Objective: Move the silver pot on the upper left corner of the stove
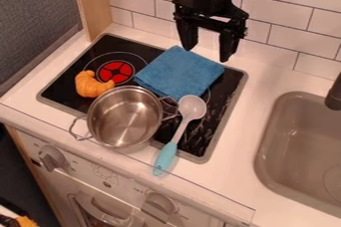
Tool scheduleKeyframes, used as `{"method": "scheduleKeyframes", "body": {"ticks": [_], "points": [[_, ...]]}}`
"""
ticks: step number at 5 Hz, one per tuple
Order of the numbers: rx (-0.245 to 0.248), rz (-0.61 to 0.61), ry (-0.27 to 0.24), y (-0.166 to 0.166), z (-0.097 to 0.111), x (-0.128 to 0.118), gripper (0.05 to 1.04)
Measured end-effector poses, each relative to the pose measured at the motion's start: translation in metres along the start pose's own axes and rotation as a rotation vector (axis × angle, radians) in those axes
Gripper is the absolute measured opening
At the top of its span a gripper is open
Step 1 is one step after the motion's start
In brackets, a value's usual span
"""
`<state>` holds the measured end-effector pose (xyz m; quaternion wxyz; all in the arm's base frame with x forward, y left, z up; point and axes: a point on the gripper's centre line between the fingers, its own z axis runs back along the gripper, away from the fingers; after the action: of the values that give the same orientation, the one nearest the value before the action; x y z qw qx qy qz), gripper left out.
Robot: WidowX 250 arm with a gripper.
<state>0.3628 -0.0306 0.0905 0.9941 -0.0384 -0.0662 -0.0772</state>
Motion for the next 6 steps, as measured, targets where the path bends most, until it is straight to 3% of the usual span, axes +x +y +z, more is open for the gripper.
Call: {"method": "scheduleKeyframes", "body": {"ticks": [1, 2, 3, 4, 5, 6], "points": [[-0.004, -0.001, 0.04, 0.0, -0.012, -0.006, 0.999], [-0.016, 0.003, 0.087, 0.009, -0.014, -0.029, 0.999], [0.009, -0.03, 0.053, 0.038, 0.008, -0.053, 0.999], [0.06, -0.158, 0.04, 0.047, 0.017, -0.084, 0.999], [0.129, -0.16, 0.052, 0.068, 0.005, -0.109, 0.999], [0.171, -0.11, 0.019, 0.077, -0.01, -0.115, 0.999]]}}
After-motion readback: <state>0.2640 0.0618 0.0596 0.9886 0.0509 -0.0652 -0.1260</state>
